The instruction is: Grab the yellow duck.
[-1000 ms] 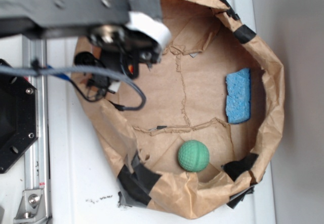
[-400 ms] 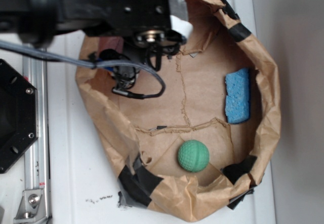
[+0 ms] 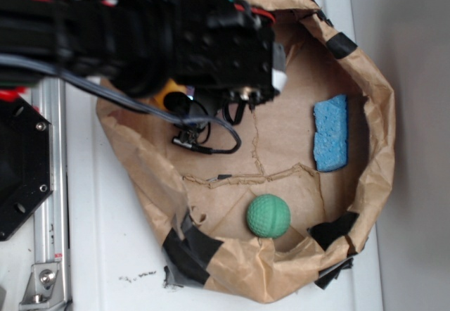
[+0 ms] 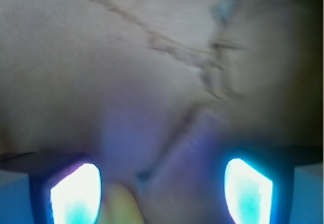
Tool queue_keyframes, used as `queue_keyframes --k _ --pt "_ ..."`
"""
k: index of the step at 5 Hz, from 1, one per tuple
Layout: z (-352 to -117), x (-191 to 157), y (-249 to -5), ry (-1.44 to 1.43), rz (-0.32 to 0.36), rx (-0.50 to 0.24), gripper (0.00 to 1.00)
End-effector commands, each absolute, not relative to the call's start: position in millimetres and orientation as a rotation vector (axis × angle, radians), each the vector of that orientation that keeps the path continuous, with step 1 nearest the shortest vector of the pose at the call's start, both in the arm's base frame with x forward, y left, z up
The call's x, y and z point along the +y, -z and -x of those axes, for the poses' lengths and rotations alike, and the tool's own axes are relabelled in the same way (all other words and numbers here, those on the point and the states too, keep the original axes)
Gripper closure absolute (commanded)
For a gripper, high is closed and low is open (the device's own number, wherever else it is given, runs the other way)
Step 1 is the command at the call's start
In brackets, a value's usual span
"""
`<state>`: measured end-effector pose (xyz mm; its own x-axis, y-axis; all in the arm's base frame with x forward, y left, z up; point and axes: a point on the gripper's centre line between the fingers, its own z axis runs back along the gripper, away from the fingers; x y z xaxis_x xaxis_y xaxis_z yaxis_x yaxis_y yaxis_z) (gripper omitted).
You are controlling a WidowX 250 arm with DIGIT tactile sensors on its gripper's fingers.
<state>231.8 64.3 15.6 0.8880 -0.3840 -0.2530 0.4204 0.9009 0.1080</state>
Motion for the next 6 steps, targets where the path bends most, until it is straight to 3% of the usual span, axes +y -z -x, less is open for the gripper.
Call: queue_keyframes --k 1,2,3,4,6 --pt "-227.0 46.8 -16.0 0.432 -0.183 0.189 0.0" --pt "-227.9 47.7 -18.2 0.425 -0.186 0.188 0.0" --pt "-224.0 49.6 -42.5 0.407 -0.181 0.162 0.0" --pt "-216.3 60.3 -77.6 0.355 -0.116 0.062 0.0" --pt "-219.0 62.2 -59.9 0.335 -0.136 0.119 0.0"
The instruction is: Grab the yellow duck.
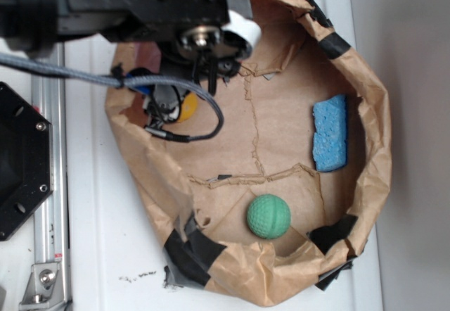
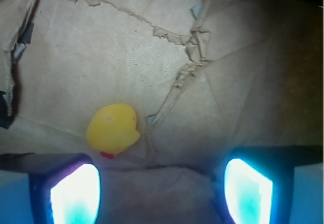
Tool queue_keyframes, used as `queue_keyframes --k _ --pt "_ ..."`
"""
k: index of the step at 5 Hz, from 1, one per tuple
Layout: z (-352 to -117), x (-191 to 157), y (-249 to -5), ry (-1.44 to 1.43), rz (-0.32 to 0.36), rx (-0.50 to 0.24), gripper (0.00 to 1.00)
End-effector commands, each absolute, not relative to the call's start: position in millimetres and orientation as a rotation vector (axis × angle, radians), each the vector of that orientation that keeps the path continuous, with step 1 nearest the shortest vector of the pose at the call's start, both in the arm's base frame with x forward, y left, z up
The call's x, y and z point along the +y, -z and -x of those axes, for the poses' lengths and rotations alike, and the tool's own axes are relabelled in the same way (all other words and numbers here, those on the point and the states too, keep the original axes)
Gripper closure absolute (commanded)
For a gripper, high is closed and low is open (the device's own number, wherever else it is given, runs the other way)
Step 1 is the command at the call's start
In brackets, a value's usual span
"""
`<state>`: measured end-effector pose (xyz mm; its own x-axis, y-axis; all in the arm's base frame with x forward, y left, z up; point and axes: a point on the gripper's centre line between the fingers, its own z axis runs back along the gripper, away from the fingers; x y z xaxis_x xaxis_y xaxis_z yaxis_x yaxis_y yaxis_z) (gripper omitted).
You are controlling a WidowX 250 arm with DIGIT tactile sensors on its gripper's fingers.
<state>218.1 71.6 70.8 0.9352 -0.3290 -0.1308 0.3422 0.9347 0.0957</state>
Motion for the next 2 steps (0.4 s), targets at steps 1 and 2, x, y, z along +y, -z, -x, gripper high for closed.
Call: queue_keyframes --k 1,2 --pt "-219.6 58.6 -45.7 0.339 -0.132 0.161 0.0" --pt "-219.8 51.9 -33.8 0.354 -0.085 0.166 0.0"
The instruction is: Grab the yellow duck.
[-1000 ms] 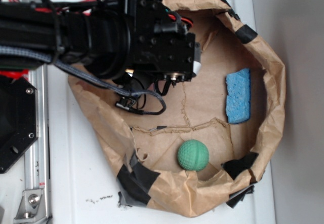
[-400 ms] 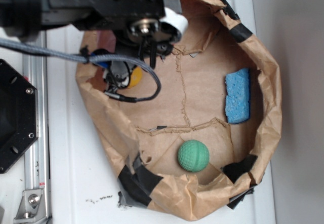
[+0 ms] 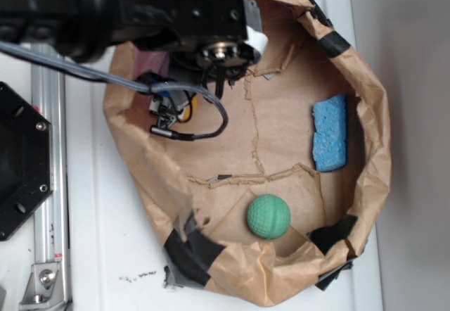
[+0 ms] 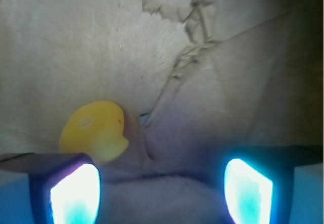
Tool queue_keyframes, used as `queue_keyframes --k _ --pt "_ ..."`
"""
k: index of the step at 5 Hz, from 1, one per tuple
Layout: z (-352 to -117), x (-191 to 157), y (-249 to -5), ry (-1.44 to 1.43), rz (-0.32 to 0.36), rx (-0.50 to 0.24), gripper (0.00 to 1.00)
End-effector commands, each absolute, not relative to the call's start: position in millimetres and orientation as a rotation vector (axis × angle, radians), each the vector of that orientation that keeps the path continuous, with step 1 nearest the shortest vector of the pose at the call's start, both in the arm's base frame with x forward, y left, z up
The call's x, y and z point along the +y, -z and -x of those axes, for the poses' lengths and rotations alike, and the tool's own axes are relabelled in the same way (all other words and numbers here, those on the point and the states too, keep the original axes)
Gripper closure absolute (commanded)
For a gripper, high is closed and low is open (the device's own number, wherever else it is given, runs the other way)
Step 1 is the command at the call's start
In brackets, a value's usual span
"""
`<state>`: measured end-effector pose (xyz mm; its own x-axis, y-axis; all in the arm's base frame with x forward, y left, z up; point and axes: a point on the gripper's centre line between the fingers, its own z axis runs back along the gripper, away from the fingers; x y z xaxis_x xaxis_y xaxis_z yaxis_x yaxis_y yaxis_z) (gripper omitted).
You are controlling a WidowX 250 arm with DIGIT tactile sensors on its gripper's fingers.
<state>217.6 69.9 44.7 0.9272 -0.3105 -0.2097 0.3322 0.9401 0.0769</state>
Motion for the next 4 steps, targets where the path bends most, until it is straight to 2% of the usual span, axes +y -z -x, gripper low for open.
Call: queue_keyframes --k 1,3,4 --pt "-220.4 33.0 -30.7 0.305 0.007 0.137 0.0" --pt "-221.5 12.5 -14.7 0.213 0.107 0.178 0.0" --pt "-220.9 12.4 -1.1 0.151 0.031 0.199 1.0"
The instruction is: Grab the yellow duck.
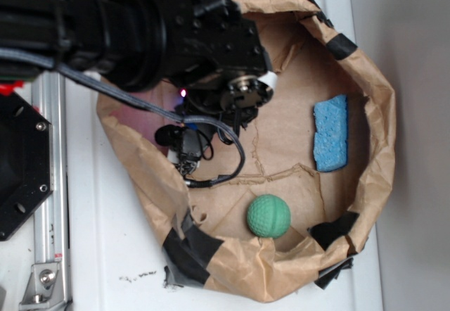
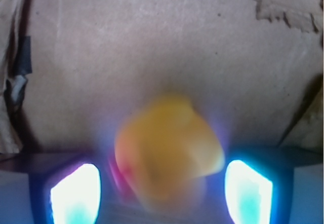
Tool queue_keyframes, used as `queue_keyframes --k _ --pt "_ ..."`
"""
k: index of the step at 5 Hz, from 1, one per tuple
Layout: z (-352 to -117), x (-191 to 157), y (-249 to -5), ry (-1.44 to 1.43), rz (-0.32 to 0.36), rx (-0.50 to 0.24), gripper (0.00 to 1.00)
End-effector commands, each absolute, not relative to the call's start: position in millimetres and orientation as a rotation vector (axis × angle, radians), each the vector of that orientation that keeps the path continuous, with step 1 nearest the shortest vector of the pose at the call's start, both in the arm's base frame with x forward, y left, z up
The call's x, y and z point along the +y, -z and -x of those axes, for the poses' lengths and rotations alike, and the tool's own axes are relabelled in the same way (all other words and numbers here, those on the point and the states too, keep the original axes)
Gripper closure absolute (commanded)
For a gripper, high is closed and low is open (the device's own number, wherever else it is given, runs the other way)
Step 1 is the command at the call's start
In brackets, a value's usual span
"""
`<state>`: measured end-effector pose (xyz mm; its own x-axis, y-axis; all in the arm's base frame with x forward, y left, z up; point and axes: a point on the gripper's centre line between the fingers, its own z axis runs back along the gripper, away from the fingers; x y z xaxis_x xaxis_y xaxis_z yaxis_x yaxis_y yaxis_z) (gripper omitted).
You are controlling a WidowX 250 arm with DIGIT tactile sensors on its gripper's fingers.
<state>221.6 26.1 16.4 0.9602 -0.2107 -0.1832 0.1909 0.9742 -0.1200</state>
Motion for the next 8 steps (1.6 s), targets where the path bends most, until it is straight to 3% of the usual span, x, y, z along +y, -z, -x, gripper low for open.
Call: queue_keyframes --k 1,2,3,4,5,6,8 --pt "-220.8 14.3 9.8 0.142 0.041 0.222 1.0" --pt "-221.7 15.2 25.7 0.13 0.018 0.269 1.0" --pt "-221.8 17.7 20.9 0.121 0.017 0.249 1.0" --pt "-223.3 25.0 -11.5 0.073 0.036 0.194 1.0" --pt "-227.6 34.2 -61.5 0.001 0.066 0.089 1.0" --pt "-238.3 33.0 -111.3 -0.04 0.052 -0.016 1.0" --pt "-264.0 20.6 -130.7 -0.063 0.0 -0.084 1.0"
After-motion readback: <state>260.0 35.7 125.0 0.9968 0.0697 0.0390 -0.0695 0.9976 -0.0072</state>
